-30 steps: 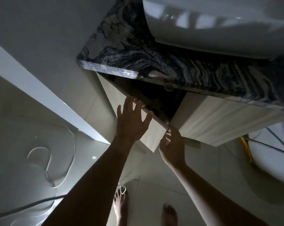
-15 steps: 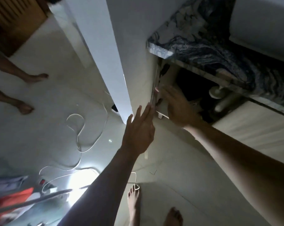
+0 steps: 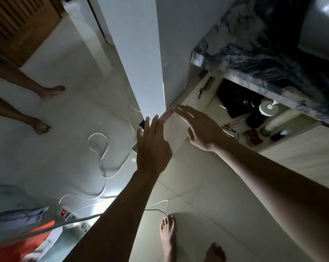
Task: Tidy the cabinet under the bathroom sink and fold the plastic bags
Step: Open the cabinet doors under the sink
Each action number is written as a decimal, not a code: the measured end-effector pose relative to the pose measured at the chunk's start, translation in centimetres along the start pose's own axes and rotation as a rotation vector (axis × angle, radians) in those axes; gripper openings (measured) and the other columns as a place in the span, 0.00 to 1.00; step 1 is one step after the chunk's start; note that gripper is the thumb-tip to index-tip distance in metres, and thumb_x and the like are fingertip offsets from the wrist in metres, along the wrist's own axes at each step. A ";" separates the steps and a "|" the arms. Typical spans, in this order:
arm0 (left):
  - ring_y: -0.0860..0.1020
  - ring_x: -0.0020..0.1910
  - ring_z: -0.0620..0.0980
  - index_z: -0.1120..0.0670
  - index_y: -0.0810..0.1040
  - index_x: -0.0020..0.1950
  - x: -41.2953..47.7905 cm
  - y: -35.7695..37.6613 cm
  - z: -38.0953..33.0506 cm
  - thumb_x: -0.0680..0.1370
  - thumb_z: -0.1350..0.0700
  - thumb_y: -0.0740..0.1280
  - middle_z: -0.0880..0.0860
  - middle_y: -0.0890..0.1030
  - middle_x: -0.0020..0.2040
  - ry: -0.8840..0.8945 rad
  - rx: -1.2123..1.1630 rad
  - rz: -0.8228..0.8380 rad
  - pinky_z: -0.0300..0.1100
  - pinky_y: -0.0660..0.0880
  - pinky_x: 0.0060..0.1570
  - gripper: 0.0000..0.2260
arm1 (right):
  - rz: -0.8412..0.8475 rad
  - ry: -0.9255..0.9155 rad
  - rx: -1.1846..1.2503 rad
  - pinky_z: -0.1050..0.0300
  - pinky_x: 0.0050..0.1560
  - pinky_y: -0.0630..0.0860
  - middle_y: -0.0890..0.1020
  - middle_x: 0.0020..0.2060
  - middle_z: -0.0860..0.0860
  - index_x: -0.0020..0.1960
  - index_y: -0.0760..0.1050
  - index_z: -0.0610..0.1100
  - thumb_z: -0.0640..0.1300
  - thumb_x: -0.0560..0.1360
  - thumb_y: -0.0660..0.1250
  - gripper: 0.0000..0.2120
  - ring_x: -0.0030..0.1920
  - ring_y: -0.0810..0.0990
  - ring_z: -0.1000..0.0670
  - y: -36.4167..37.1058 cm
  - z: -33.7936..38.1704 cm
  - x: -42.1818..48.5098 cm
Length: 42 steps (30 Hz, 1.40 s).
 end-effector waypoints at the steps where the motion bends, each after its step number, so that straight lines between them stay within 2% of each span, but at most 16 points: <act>1: 0.66 0.75 0.61 0.59 0.73 0.70 0.7 0.1 -1.1 0.71 0.61 0.69 0.58 0.72 0.73 0.032 -0.028 -0.013 0.62 0.64 0.71 0.27 | -0.033 0.042 -0.011 0.49 0.73 0.68 0.64 0.77 0.49 0.80 0.57 0.51 0.36 0.76 0.65 0.36 0.75 0.66 0.48 -0.6 -0.9 -1.3; 4: 0.68 0.74 0.58 0.59 0.76 0.67 3.1 1.2 -5.2 0.74 0.60 0.69 0.57 0.74 0.70 0.154 -0.249 0.006 0.60 0.67 0.71 0.21 | -0.164 0.244 -0.041 0.47 0.70 0.71 0.73 0.71 0.49 0.75 0.66 0.48 0.37 0.75 0.66 0.30 0.70 0.72 0.49 -1.9 -4.5 -6.7; 7: 0.72 0.70 0.55 0.58 0.74 0.69 5.8 3.4 -11.2 0.77 0.59 0.67 0.56 0.76 0.68 0.303 -0.410 0.114 0.55 0.72 0.67 0.20 | -0.266 0.501 -0.151 0.44 0.67 0.71 0.74 0.68 0.47 0.73 0.67 0.45 0.39 0.73 0.65 0.28 0.69 0.72 0.47 -3.8 -9.1 -13.4; 9: 0.75 0.66 0.54 0.58 0.73 0.70 7.0 5.5 -16.7 0.78 0.57 0.64 0.56 0.76 0.67 0.414 -0.474 0.205 0.51 0.71 0.67 0.20 | -0.310 0.697 -0.228 0.42 0.68 0.69 0.70 0.71 0.45 0.74 0.65 0.44 0.39 0.73 0.65 0.30 0.71 0.69 0.44 -5.7 -11.9 -18.4; 12: 0.71 0.70 0.55 0.58 0.68 0.75 7.2 8.1 -23.4 0.80 0.55 0.64 0.57 0.72 0.72 0.481 -0.518 0.422 0.44 0.63 0.70 0.23 | -0.324 0.922 -0.298 0.37 0.70 0.66 0.61 0.77 0.42 0.78 0.57 0.42 0.40 0.72 0.64 0.37 0.78 0.58 0.40 -7.5 -14.1 -23.6; 15: 0.71 0.68 0.54 0.54 0.62 0.78 7.2 10.1 -28.7 0.80 0.54 0.64 0.56 0.69 0.73 0.537 -0.544 0.585 0.41 0.67 0.65 0.27 | -0.315 1.047 -0.317 0.36 0.72 0.65 0.53 0.80 0.40 0.81 0.49 0.42 0.41 0.71 0.67 0.43 0.80 0.50 0.38 -8.2 -15.6 -26.4; 19: 0.75 0.60 0.61 0.55 0.61 0.76 7.1 12.5 -33.5 0.80 0.50 0.64 0.62 0.75 0.64 0.565 -0.479 0.693 0.49 0.73 0.58 0.27 | -0.301 1.048 -0.349 0.35 0.72 0.63 0.50 0.80 0.40 0.81 0.47 0.42 0.43 0.72 0.69 0.45 0.80 0.47 0.37 -7.6 -17.0 -28.0; 24: 0.78 0.57 0.59 0.57 0.68 0.71 7.5 14.0 -34.7 0.76 0.49 0.61 0.59 0.78 0.62 0.545 -0.519 0.659 0.53 0.76 0.57 0.25 | -0.412 1.042 -0.330 0.39 0.72 0.65 0.51 0.79 0.37 0.81 0.48 0.43 0.40 0.71 0.62 0.42 0.79 0.50 0.37 -6.8 -17.7 -27.8; 28: 0.77 0.58 0.60 0.61 0.71 0.66 7.5 14.2 -34.7 0.73 0.51 0.58 0.60 0.78 0.60 0.522 -0.522 0.636 0.55 0.75 0.57 0.24 | -0.541 1.030 -0.276 0.43 0.71 0.68 0.53 0.78 0.34 0.81 0.52 0.41 0.36 0.70 0.63 0.41 0.78 0.56 0.37 -6.0 -17.7 -27.9; 32: 0.76 0.59 0.58 0.59 0.69 0.69 7.3 13.7 -34.5 0.74 0.52 0.58 0.59 0.78 0.61 0.555 -0.531 0.595 0.55 0.75 0.59 0.24 | -0.621 1.022 -0.266 0.46 0.72 0.67 0.55 0.78 0.36 0.80 0.56 0.40 0.37 0.69 0.63 0.40 0.78 0.56 0.39 -6.2 -17.8 -27.8; 34: 0.76 0.60 0.55 0.57 0.71 0.67 6.8 12.8 -34.2 0.75 0.53 0.60 0.56 0.78 0.61 0.576 -0.560 0.574 0.53 0.74 0.60 0.21 | -0.674 0.994 -0.258 0.48 0.73 0.67 0.56 0.78 0.36 0.79 0.57 0.41 0.38 0.70 0.66 0.39 0.78 0.58 0.40 -5.7 -17.1 -28.3; 36: 0.78 0.56 0.53 0.55 0.74 0.60 5.4 11.5 -34.0 0.75 0.51 0.60 0.53 0.80 0.56 0.594 -0.557 0.568 0.52 0.76 0.56 0.16 | -0.732 0.971 -0.153 0.50 0.70 0.71 0.52 0.79 0.40 0.80 0.54 0.43 0.39 0.72 0.71 0.42 0.79 0.57 0.42 -4.3 -15.3 -29.5; 38: 0.80 0.49 0.52 0.54 0.75 0.54 3.6 10.6 -33.6 0.74 0.48 0.60 0.51 0.82 0.49 0.627 -0.508 0.573 0.52 0.78 0.49 0.14 | -0.825 0.986 -0.004 0.59 0.64 0.74 0.47 0.81 0.47 0.81 0.50 0.43 0.45 0.74 0.72 0.44 0.80 0.56 0.46 -2.3 -13.2 -30.5; 40: 0.81 0.47 0.53 0.51 0.75 0.53 1.6 10.0 -33.4 0.73 0.44 0.58 0.52 0.82 0.47 0.677 -0.441 0.583 0.51 0.79 0.46 0.15 | -0.929 1.054 0.142 0.67 0.67 0.68 0.49 0.81 0.50 0.81 0.49 0.41 0.51 0.72 0.74 0.48 0.80 0.54 0.48 0.1 -11.3 -31.2; 42: 0.80 0.47 0.55 0.50 0.76 0.53 -0.3 9.7 -33.6 0.72 0.42 0.57 0.53 0.82 0.46 0.746 -0.368 0.580 0.50 0.79 0.45 0.17 | -0.963 1.185 0.383 0.56 0.75 0.65 0.55 0.81 0.50 0.82 0.46 0.44 0.55 0.69 0.78 0.54 0.80 0.56 0.50 2.7 -10.1 -31.6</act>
Point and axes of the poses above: each hand's wrist, its own x-axis towards the middle knuckle, its own y-axis out of the palm, z = x × y, the point moved 3 cm from there along x, towards the middle knuckle
